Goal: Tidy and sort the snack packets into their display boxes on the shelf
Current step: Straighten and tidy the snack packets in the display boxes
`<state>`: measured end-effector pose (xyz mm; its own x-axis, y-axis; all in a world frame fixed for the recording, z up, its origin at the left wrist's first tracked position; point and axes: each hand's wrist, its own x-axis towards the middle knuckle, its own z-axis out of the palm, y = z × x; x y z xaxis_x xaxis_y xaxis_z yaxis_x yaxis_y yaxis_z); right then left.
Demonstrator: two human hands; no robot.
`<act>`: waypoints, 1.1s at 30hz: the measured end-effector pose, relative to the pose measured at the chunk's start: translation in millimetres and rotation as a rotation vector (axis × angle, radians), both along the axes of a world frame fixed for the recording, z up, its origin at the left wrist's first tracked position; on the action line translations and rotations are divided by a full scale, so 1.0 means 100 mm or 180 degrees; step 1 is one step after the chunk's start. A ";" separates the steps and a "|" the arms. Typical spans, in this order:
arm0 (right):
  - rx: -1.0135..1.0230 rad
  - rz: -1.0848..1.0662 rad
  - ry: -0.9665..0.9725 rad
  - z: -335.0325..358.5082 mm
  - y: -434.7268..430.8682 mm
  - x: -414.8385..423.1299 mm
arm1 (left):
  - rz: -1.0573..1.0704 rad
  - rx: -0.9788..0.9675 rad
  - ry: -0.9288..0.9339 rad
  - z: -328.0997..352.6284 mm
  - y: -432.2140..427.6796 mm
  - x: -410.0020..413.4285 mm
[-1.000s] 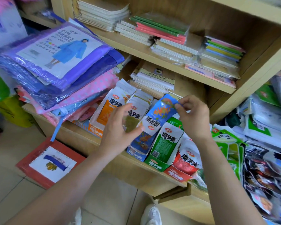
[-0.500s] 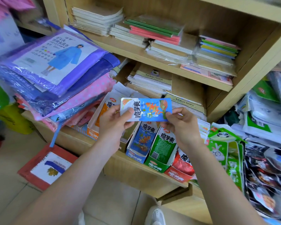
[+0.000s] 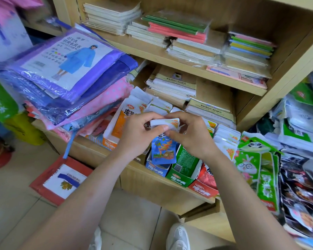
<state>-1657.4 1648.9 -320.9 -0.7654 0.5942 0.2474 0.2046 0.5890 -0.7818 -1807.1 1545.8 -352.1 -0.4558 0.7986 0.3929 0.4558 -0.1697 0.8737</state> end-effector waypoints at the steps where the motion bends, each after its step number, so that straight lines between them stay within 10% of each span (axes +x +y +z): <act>1: -0.0065 0.0004 -0.0017 -0.02 0.02 -0.01 | 0.0012 -0.0032 0.0017 -0.02 0.01 0.01; 9: 0.0632 -0.1299 -0.0172 -0.29 0.26 -0.01 | 0.0230 -0.0404 0.1005 -0.26 0.00 0.00; 14: 0.1203 -0.1327 -0.0728 -0.35 0.26 -0.03 | -0.0334 -0.1330 0.2426 -0.41 -0.08 0.05; 22: 0.2118 -0.1319 -0.0803 -0.49 0.29 -0.01 | -0.0668 -0.2026 0.2794 -0.52 -0.12 0.16; 33: 0.0723 -0.0855 -0.0305 0.10 0.39 0.38 | -0.0464 -0.1339 0.2280 -0.46 -0.09 0.15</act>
<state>-1619.9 1688.3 -310.4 -0.6156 0.7153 0.3308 0.4414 0.6607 -0.6071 -1791.8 1536.8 -397.8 -0.0908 0.9747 0.2043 0.9228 0.0052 0.3852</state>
